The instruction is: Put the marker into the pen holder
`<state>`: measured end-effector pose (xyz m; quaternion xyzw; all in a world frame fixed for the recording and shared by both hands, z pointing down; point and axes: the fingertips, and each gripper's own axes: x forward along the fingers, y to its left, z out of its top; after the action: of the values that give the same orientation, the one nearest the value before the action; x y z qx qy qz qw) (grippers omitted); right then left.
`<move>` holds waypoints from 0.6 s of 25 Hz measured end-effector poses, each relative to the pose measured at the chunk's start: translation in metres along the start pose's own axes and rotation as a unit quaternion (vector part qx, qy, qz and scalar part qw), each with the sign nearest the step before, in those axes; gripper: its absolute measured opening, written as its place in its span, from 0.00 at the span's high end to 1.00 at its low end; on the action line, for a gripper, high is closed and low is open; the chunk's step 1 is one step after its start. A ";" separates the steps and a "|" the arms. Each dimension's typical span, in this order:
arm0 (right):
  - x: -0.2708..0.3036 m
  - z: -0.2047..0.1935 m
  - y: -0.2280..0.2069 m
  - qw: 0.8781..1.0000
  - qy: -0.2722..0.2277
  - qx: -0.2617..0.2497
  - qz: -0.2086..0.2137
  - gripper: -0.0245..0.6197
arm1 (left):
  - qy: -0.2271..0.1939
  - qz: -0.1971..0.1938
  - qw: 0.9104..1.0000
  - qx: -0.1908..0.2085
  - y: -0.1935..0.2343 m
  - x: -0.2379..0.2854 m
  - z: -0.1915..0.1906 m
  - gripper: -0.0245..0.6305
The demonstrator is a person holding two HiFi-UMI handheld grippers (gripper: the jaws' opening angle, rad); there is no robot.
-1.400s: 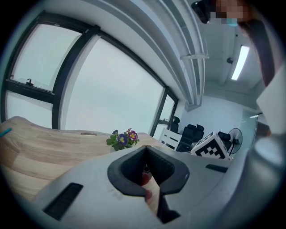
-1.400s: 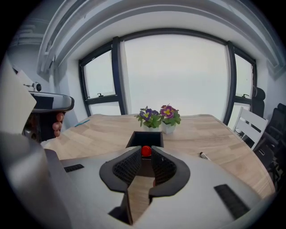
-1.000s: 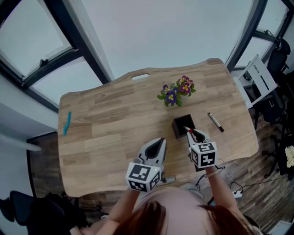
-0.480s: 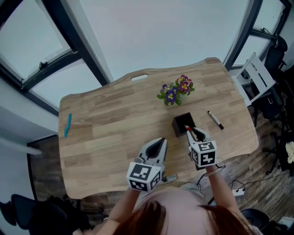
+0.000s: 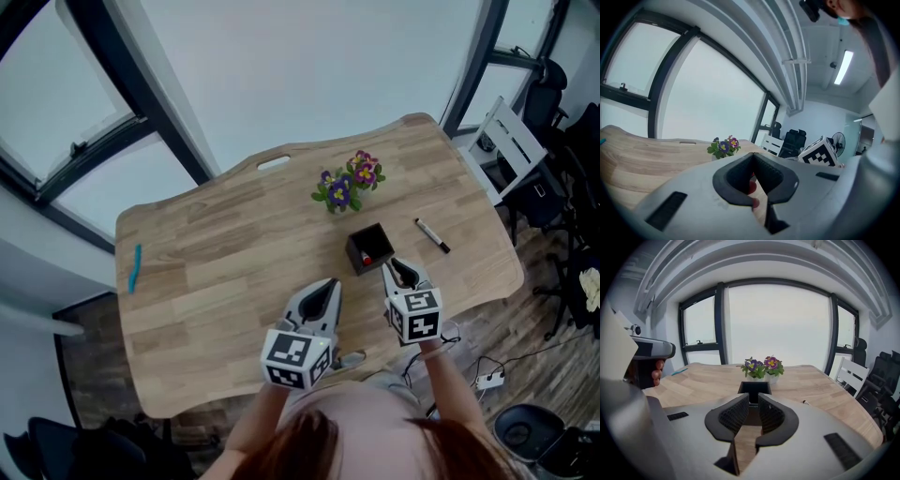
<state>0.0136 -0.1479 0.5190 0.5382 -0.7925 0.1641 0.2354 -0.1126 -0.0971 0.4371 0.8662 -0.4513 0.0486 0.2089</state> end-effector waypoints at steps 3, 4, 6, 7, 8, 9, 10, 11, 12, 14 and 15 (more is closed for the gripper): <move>-0.006 -0.003 0.002 1.000 -0.003 0.003 -0.013 0.88 | 0.001 -0.009 1.000 0.004 -0.001 -0.004 -0.002 0.96; -0.008 -0.004 0.002 1.000 -0.004 0.004 -0.018 0.88 | 0.002 -0.012 1.000 0.005 -0.002 -0.005 -0.002 0.96; -0.011 -0.006 0.001 1.000 -0.005 0.006 -0.029 0.91 | 0.002 -0.017 1.000 0.006 -0.002 -0.006 -0.003 0.96; -0.013 -0.006 0.000 0.999 -0.006 0.007 -0.034 0.92 | 0.002 -0.019 1.000 0.006 -0.003 -0.006 -0.003 0.96; -0.014 -0.007 -0.001 0.999 -0.007 0.008 -0.039 0.92 | 0.002 -0.021 1.000 0.007 -0.004 -0.005 -0.003 0.96; -0.016 -0.008 -0.002 0.999 -0.008 0.007 -0.042 0.93 | 0.002 -0.023 1.000 0.007 -0.005 -0.005 -0.003 0.96; -0.018 -0.009 -0.003 0.999 -0.009 0.006 -0.045 0.93 | 0.003 -0.025 1.000 0.007 -0.006 -0.004 -0.004 0.96; -0.019 -0.010 -0.005 0.999 -0.010 0.004 -0.048 0.93 | 0.003 -0.026 1.000 0.007 -0.008 -0.003 -0.005 0.96; -0.020 -0.010 -0.007 0.999 -0.011 0.002 -0.050 0.94 | 0.003 -0.027 1.000 0.007 -0.009 -0.001 -0.005 0.96; -0.022 -0.013 -0.013 0.998 -0.012 -0.001 -0.054 0.95 | 0.002 -0.028 1.000 0.006 -0.013 0.002 -0.006 0.96; -0.022 -0.014 -0.016 0.998 -0.012 -0.001 -0.054 0.95 | 0.002 -0.027 1.000 0.004 -0.015 0.004 -0.006 0.96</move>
<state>0.0377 -0.1292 0.5185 0.5821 -0.7651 0.1436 0.2347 -0.0977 -0.0903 0.4393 0.8790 -0.4268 0.0467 0.2072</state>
